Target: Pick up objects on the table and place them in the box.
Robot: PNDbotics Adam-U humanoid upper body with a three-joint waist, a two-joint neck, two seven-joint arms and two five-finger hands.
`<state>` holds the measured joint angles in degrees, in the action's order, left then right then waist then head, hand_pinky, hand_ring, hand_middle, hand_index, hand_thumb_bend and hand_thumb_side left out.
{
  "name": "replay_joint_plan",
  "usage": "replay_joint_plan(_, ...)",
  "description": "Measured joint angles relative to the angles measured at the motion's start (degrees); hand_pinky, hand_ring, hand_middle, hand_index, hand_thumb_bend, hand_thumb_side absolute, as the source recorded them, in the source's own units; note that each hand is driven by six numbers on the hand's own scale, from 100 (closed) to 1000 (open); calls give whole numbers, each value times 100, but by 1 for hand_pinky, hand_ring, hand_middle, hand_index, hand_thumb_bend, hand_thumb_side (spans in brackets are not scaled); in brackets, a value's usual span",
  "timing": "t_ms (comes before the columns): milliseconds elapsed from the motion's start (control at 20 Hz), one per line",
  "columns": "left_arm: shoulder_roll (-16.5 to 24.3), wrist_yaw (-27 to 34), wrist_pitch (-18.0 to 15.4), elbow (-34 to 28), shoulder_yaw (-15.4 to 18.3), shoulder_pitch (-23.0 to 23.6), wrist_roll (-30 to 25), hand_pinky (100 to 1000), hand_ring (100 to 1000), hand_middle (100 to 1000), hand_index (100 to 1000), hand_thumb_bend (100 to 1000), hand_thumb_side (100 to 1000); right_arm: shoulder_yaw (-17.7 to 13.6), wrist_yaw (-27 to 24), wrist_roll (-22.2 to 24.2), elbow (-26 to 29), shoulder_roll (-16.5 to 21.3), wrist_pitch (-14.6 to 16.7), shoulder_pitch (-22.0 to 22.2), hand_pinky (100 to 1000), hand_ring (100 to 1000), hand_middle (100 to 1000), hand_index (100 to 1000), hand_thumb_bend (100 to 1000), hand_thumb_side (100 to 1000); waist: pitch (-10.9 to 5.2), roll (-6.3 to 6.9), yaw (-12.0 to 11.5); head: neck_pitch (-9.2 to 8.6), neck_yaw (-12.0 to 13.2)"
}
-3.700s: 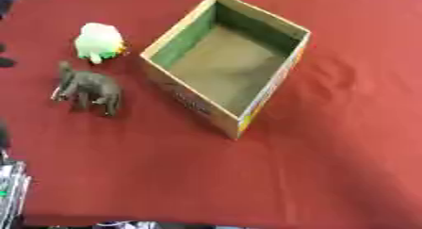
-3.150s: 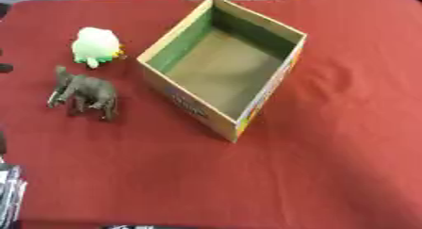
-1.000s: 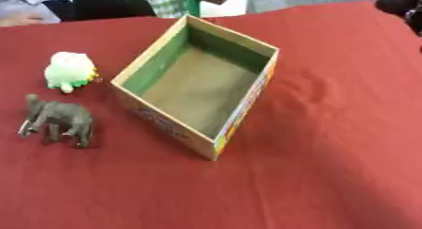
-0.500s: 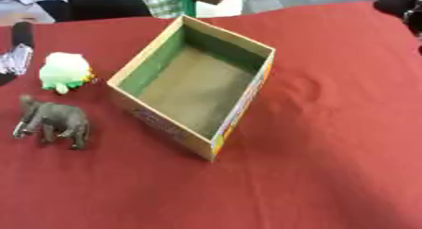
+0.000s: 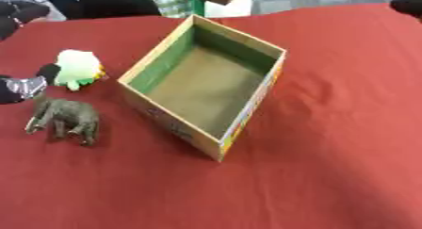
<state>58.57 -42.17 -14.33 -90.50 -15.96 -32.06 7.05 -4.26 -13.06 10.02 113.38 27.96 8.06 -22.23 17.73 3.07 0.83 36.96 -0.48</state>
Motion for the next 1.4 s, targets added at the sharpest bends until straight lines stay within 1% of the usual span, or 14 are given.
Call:
replay_joint_plan(50, 1, -70, -37, 52, -13, -16, -73, 700, 858, 880, 1000, 410, 861, 4, 0, 3, 0, 0, -2, 0, 880, 770, 652, 872, 100, 1000, 0, 0, -1, -10, 2)
replay_joint_plan(100, 2, -144, -80, 104, -17, -24, -148, 700, 859, 882, 1000, 429, 872, 4, -1, 5, 0, 0, -2, 0, 880, 770, 652, 872, 100, 1000, 0, 0, -2, -20, 2)
replay_joint_plan(150, 6, -221, -125, 153, -19, -27, -220, 703, 864, 884, 1000, 488, 909, 5, -1, 6, 0, 0, -3, -1, 880, 770, 652, 872, 100, 1000, 0, 0, -4, -21, 1)
replay_joint_plan(300, 47, -438, -233, 270, -16, -51, -443, 707, 870, 887, 1000, 550, 919, 5, -1, 12, 0, 0, -6, -1, 880, 770, 652, 872, 100, 1000, 0, -2, -7, -22, -15)
replay_joint_plan(400, 48, -590, -282, 321, -11, -84, -590, 710, 876, 893, 1000, 602, 865, 5, -1, 17, 0, -1, -9, -1, 880, 771, 652, 872, 100, 1000, 0, -4, -7, -23, -23)
replay_joint_plan(450, 48, -665, -305, 342, -9, -91, -662, 710, 878, 912, 1000, 614, 810, 5, -1, 19, 0, -1, -10, -1, 880, 771, 652, 872, 100, 1000, 0, -5, -7, -24, -29)
replay_joint_plan(500, 48, -734, -336, 361, -7, -105, -736, 711, 879, 922, 1000, 610, 779, 5, -1, 21, 0, -1, -10, -1, 880, 771, 652, 872, 100, 1000, 0, -10, -7, -24, -38)
replay_joint_plan(650, 48, -961, -490, 417, -4, -149, -958, 705, 875, 932, 1000, 574, 628, 6, -1, 36, 0, -1, -13, -3, 880, 771, 652, 873, 100, 1000, 6, -28, -7, -26, -61)
replay_joint_plan(700, 48, -1035, -554, 438, 2, -174, -1030, 706, 877, 932, 1000, 573, 630, 6, -1, 41, 0, -1, -13, -7, 880, 771, 652, 873, 100, 1000, 10, -34, -8, -27, -64)
replay_joint_plan(850, 45, -1250, -723, 530, 27, -255, -1250, 711, 887, 932, 1000, 677, 739, 7, -1, 52, 0, -1, -7, -31, 880, 771, 652, 873, 100, 1000, 12, -38, -11, -30, -67)
replay_joint_plan(950, 38, -1400, -800, 597, 31, -322, -1397, 710, 896, 940, 1000, 729, 786, 7, -1, 54, 0, -1, -6, -42, 880, 772, 652, 872, 100, 1000, 15, -40, -12, -38, -68)
replay_joint_plan(1100, -20, -1616, -869, 682, 45, -410, -1616, 713, 900, 940, 1000, 766, 784, 9, -1, 63, 0, -2, -11, -42, 880, 772, 652, 872, 100, 1000, 21, -43, -13, -69, -70)
replay_joint_plan(1250, -81, -1835, -935, 767, 46, -479, -1837, 711, 896, 935, 1000, 764, 775, 9, -1, 69, 0, -4, -15, -42, 881, 772, 652, 872, 100, 1000, 23, -47, -13, -74, -72)
replay_joint_plan(1400, -165, -2060, -1051, 829, 39, -539, -2056, 703, 880, 892, 1000, 732, 720, 10, -1, 75, 0, -5, -20, -42, 881, 772, 652, 873, 100, 1000, 29, -55, -12, -76, -76)
